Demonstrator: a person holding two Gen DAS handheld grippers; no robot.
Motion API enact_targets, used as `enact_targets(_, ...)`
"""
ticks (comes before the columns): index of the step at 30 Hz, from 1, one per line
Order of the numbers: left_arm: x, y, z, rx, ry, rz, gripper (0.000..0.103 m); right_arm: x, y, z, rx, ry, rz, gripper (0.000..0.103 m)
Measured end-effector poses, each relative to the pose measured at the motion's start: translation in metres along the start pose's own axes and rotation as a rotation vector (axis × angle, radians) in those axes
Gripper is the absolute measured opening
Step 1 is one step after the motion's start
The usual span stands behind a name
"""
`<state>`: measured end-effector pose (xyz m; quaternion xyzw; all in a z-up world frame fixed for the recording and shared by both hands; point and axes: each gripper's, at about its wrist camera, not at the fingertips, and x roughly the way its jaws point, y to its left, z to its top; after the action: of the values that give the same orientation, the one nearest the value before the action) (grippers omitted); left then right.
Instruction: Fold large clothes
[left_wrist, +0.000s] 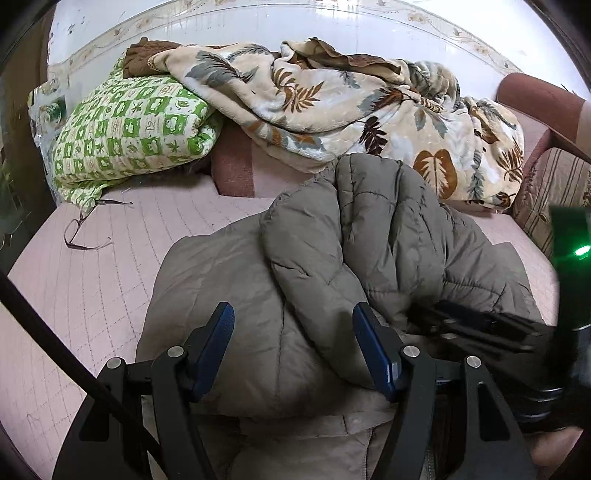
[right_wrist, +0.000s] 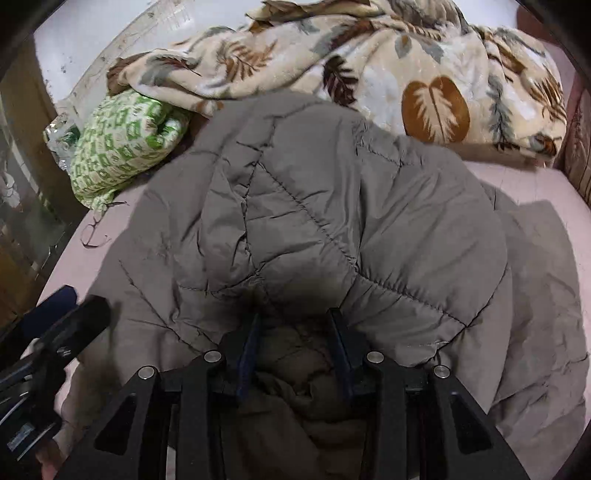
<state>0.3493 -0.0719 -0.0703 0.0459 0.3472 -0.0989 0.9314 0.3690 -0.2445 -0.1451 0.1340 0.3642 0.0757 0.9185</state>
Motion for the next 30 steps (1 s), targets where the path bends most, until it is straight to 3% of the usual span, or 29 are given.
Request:
enact_targets(5, -0.001, -0.003, 0.0, 0.013, -0.011, -0.004, 0.066, -0.058, -0.011, 0.001, 0.037, -0.093, 0.08, 0.04)
enact_targets(9, 0.002, -0.015, -0.004, 0.05, -0.023, -0.016, 0.066, -0.096, -0.015, -0.02, 0.029, -0.172, 0.006, 0.041)
enact_targets(15, 0.02, -0.033, -0.017, 0.117, 0.021, 0.01, 0.066, -0.074, -0.026, -0.035, 0.003, -0.142, -0.033, 0.04)
enact_targets(19, 0.034, -0.035, -0.023, 0.146, 0.077, 0.048, 0.069, -0.046, -0.038, -0.041, 0.056, -0.05, -0.017, 0.035)
enact_targets(24, 0.019, -0.035, -0.021, 0.128, 0.02, 0.036, 0.069, -0.046, -0.039, -0.04, 0.053, -0.036, -0.019, 0.035)
enact_targets(28, -0.006, -0.033, -0.014, 0.111, -0.068, 0.01, 0.069, -0.075, -0.032, -0.036, 0.048, -0.117, 0.001, 0.035)
enact_targets(30, -0.008, -0.033, -0.014, 0.117, -0.071, 0.005, 0.069, -0.088, -0.023, -0.034, 0.02, -0.155, 0.004, 0.035)
